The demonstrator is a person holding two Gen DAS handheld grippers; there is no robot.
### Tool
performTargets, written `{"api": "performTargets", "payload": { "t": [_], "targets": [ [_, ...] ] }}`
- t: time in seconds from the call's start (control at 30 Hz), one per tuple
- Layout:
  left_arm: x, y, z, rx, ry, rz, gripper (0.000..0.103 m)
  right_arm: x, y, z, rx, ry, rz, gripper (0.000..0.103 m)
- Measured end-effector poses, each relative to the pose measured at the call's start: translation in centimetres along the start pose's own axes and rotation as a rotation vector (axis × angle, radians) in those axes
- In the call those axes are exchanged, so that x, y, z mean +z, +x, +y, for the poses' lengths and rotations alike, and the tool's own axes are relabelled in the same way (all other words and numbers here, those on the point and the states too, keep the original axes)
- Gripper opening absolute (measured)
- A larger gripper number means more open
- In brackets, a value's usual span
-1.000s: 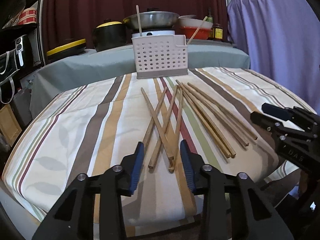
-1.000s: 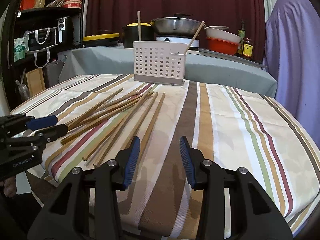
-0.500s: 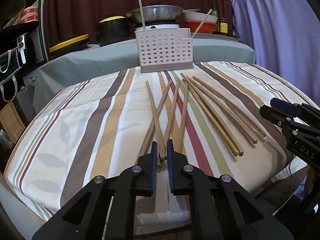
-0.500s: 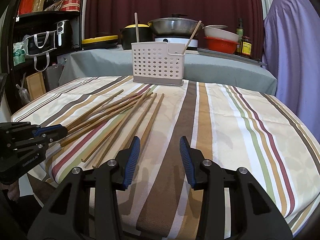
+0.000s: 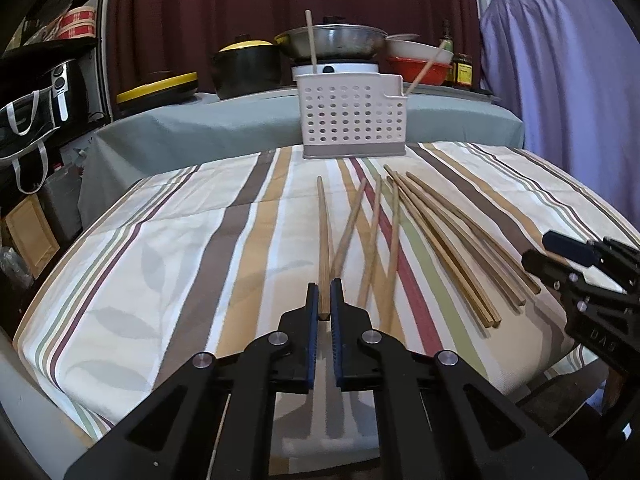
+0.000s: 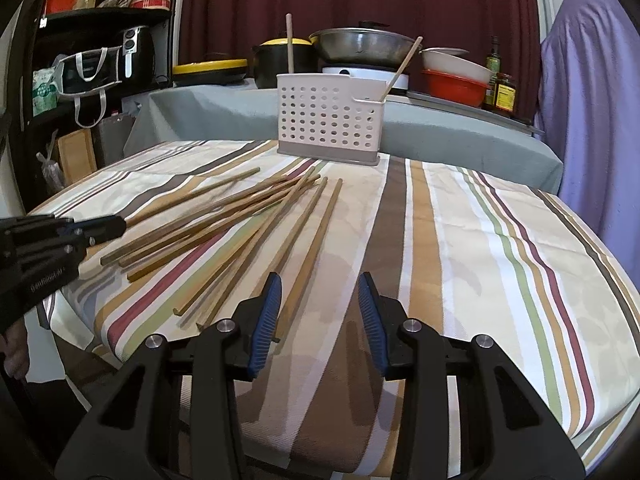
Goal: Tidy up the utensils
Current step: 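Close the right tool on a chopstick while the left tool holds its own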
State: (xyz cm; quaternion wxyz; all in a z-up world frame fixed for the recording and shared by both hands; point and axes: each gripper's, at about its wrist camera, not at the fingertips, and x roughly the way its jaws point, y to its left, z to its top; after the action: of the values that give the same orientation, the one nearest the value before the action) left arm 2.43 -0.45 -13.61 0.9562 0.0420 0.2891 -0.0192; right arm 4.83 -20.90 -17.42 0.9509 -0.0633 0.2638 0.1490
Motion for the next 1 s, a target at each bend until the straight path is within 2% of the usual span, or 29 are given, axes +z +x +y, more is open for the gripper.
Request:
{"api": "performTargets", "payload": {
  "t": [0.2,0.33,0.5,0.57,0.83,1.0],
  "targets": [
    [-0.1,0.0,0.6,0.005,-0.019,0.002,0.007,-0.3,0.4,0.7,0.011,-0.026,0.03,0.03],
    [-0.1,0.0,0.6,0.004,-0.018,0.001,0.007,-0.5,0.7,1.1,0.013,-0.046,0.05,0.02],
    [-0.1,0.0,0.7,0.006,-0.024,0.0,0.007,-0.8,0.7,1.0,0.011,-0.04,0.073,0.018],
    [-0.1,0.0,0.7,0.007,-0.026,0.001,0.007,-0.9,0.6,0.9,0.008,-0.039,0.08,0.01],
    [-0.1,-0.1,0.7,0.008,-0.025,-0.003,0.007,-1.0,0.4,0.4,-0.002,-0.022,0.086,0.009],
    [0.1,-0.5,0.8,0.015,-0.023,-0.022,0.007,-0.6,-0.2,-0.1,-0.021,-0.009,0.06,0.007]
  ]
}}
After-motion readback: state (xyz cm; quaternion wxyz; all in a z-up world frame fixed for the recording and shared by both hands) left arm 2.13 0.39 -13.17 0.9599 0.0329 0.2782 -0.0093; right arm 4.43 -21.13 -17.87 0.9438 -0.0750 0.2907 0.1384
